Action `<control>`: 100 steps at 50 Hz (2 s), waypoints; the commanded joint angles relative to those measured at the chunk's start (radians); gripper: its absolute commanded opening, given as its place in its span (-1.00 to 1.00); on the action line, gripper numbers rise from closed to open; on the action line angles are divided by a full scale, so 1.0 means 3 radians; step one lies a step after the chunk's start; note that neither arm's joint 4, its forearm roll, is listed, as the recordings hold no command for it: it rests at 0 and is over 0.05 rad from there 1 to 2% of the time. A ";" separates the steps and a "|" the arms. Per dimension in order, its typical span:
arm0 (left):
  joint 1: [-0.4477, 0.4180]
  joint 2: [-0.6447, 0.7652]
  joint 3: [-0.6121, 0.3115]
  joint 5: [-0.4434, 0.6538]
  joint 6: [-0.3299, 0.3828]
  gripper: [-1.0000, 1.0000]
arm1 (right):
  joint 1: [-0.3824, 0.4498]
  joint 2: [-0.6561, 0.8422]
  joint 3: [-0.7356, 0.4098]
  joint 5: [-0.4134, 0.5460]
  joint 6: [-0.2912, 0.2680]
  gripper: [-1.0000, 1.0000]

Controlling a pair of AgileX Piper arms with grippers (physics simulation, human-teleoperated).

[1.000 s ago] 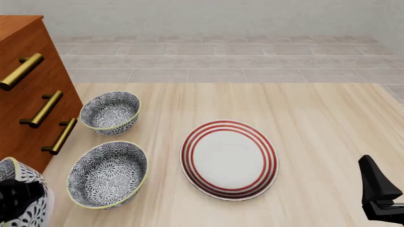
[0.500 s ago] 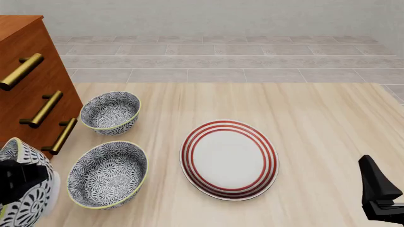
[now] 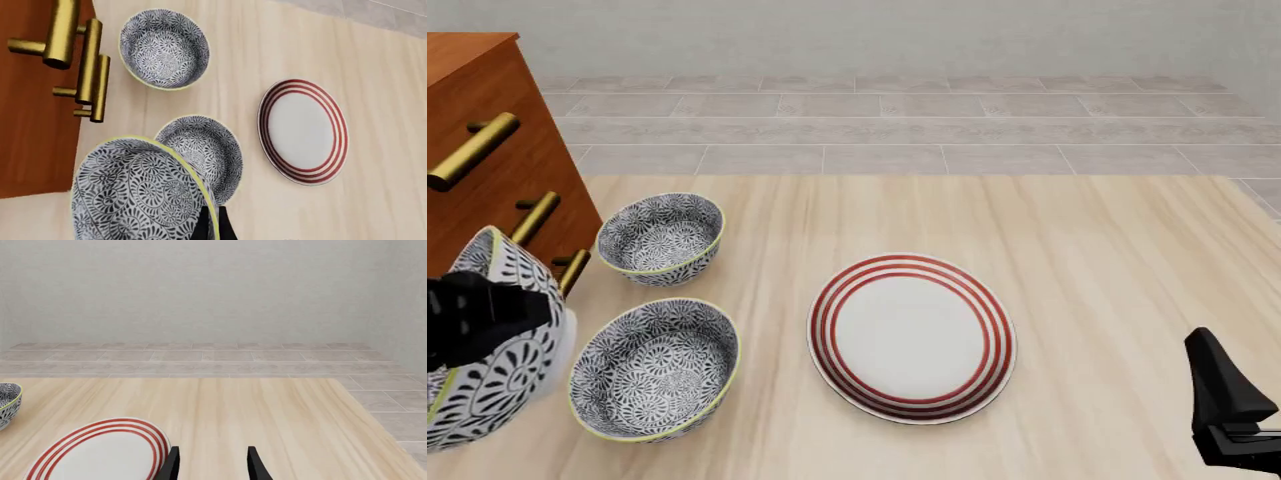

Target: Put the bowl at the front on the plate.

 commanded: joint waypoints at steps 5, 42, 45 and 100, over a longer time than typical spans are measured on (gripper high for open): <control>-0.0258 0.0321 -0.0170 -0.0163 0.0114 -1.00 | 0.0001 -0.0016 0.0001 0.0013 0.0001 1.00; -0.0769 0.1123 -0.0697 -0.0590 0.0424 -1.00 | 0.0000 -0.0016 0.0001 0.0014 0.0000 1.00; -0.0815 0.1186 -0.0725 -0.0621 0.0483 -1.00 | 0.0000 -0.0016 0.0001 0.0013 0.0002 1.00; -0.1587 0.2588 -0.1458 -0.0680 0.1551 -1.00 | 0.0000 -0.0016 0.0001 0.0014 0.0001 1.00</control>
